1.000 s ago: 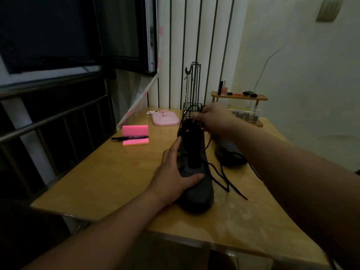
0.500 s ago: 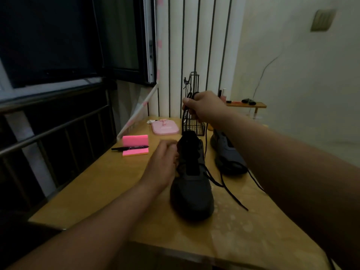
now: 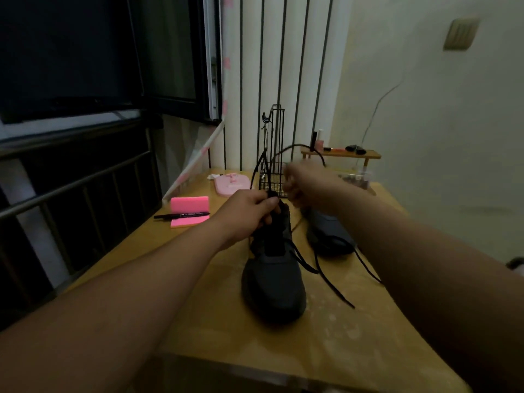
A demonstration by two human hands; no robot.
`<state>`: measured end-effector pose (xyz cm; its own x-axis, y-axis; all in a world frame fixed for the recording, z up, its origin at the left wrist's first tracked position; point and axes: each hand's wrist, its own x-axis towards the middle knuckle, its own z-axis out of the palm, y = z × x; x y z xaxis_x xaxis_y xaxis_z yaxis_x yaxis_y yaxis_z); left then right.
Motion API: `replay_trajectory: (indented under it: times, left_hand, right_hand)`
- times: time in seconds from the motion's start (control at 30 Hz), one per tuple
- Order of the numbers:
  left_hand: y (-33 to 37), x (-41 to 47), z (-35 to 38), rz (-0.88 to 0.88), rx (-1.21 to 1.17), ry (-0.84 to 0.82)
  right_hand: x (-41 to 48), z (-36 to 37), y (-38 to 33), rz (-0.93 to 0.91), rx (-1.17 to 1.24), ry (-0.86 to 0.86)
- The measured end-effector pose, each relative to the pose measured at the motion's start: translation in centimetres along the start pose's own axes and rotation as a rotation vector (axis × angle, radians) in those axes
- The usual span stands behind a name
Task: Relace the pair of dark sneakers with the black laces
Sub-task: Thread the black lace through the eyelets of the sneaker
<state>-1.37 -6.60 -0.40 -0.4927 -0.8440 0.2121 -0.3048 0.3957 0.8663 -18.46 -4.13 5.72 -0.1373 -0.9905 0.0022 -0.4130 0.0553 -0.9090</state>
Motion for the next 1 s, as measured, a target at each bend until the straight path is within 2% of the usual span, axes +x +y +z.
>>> replay_trajectory:
  times: [0.07, 0.13, 0.2, 0.33, 0.5, 0.67, 0.73, 0.8, 1.0]
  left_hand:
    - [-0.4, -0.1, -0.2, 0.033, -0.002, 0.024]
    - [-0.6, -0.1, -0.4, 0.069, 0.004, 0.037]
    - [-0.4, -0.1, -0.5, 0.104, 0.041, 0.021]
    - [0.4, -0.2, -0.3, 0.171, 0.07, -0.01]
    - [-1.4, -1.3, -0.3, 0.121, -0.029, 0.044]
    - [-3.7, -0.5, 0.4, 0.186, 0.178, 0.071]
    - [-3.8, -0.1, 0.2, 0.084, 0.074, 0.055]
    - [-4.2, 0.2, 0.1, -0.018, -0.093, -0.054]
    - [-4.7, 0.4, -0.3, 0.01, 0.015, -0.091]
  right_hand:
    - [-1.5, 0.2, 2.9, 0.032, -0.142, -0.12]
    - [-2.8, 0.5, 4.7, 0.024, -0.145, -0.26]
    - [-3.0, 0.9, 5.3, -0.019, -0.177, -0.308]
    - [-2.8, 1.7, 5.0, -0.091, -0.253, -0.243]
    - [-2.7, 2.1, 5.4, -0.108, -0.282, -0.211]
    - [-2.4, 2.0, 4.9, -0.134, -0.278, -0.183]
    - [-2.4, 2.0, 4.7, -0.123, -0.315, -0.215]
    - [-2.4, 2.1, 4.8, -0.105, -0.348, -0.24]
    - [-1.5, 2.6, 4.3, -0.135, -0.412, -0.141]
